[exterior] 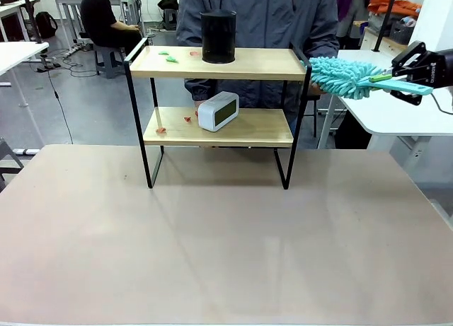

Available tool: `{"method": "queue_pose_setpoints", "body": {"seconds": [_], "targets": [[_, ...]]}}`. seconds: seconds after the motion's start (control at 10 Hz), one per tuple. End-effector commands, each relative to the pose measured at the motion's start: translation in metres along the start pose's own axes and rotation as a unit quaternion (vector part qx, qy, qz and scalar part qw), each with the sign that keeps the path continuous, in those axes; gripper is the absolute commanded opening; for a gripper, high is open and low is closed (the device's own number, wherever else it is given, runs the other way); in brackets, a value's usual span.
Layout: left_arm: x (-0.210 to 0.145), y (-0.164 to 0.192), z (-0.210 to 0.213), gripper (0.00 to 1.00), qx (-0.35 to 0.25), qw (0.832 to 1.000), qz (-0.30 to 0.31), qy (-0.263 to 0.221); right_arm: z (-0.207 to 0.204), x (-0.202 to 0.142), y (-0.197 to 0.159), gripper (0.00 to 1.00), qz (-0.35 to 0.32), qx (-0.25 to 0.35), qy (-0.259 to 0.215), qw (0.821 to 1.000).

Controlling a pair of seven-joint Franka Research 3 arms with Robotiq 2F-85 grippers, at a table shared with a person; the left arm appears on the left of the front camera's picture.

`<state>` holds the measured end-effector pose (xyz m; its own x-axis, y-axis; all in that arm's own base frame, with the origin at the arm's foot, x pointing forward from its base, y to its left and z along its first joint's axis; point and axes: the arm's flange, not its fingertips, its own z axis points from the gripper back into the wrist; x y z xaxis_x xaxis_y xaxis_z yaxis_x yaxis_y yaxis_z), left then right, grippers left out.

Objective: Clean the shelf.
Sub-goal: Pick up the Duster from the human.

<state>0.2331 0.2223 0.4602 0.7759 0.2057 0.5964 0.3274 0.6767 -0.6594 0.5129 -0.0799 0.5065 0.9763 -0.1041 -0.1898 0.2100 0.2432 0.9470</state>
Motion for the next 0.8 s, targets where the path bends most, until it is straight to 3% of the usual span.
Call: {"method": "queue_pose_setpoints", "body": {"seconds": [0.0, 0.2, 0.4, 0.7], "targets": [[0.001, -0.001, 0.000, 1.00, -0.007, 1.000, -0.011, -0.008, 0.005, -0.008, 0.005, 0.00, -0.012, 0.008, 0.008, 1.000], [0.001, -0.001, 0.000, 1.00, -0.007, 1.000, -0.011, -0.008, 0.052, -0.054, 0.027, 0.00, 0.014, 0.027, 0.025, 0.999], [0.001, -0.001, 0.000, 1.00, -0.007, 1.000, -0.011, -0.008, 0.124, -0.160, 0.036, 0.00, 0.002, 0.009, 0.051, 0.999], [0.001, -0.001, 0.000, 1.00, -0.007, 1.000, -0.011, -0.008, 0.157, -0.263, -0.012, 0.00, 0.021, -0.011, 0.123, 0.992]]}}
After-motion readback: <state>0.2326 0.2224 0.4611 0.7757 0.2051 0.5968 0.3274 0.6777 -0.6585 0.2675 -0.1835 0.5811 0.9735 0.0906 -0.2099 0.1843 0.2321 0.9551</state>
